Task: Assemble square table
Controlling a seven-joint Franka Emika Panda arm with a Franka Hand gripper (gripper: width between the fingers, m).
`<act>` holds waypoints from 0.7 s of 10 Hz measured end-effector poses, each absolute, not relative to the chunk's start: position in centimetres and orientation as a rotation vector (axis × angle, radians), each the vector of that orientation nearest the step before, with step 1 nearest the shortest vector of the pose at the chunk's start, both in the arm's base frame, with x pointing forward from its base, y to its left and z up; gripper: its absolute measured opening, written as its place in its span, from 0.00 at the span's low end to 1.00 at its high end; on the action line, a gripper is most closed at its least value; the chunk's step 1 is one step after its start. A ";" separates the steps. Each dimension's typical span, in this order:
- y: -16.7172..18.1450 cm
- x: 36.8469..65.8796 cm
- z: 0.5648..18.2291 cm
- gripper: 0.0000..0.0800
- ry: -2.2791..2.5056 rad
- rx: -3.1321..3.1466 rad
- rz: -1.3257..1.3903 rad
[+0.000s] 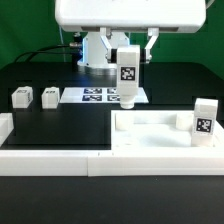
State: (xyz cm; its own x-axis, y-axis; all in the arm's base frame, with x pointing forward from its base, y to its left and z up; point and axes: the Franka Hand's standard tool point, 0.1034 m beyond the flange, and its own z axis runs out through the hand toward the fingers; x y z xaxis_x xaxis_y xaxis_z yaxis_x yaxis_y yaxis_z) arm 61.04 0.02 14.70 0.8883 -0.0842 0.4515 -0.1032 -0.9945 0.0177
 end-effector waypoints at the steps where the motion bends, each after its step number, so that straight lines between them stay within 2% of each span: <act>1: -0.2 60.8 14.6 0.36 -0.141 2.974 0.810; 4: 0.0 60.5 14.0 0.36 -0.140 2.989 0.765; 6: 0.2 60.3 11.7 0.36 -0.113 2.962 0.789; 7: 0.1 60.8 11.3 0.36 -0.110 2.958 0.787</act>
Offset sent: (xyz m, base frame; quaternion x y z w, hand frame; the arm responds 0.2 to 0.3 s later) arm 0.0000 0.0000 0.0000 0.0000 0.0000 0.0000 1.0000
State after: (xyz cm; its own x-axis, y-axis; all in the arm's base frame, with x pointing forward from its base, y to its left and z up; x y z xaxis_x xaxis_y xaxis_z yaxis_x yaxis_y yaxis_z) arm 60.80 0.13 11.25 0.8655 -0.0490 0.4985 -0.0896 -0.9943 0.0579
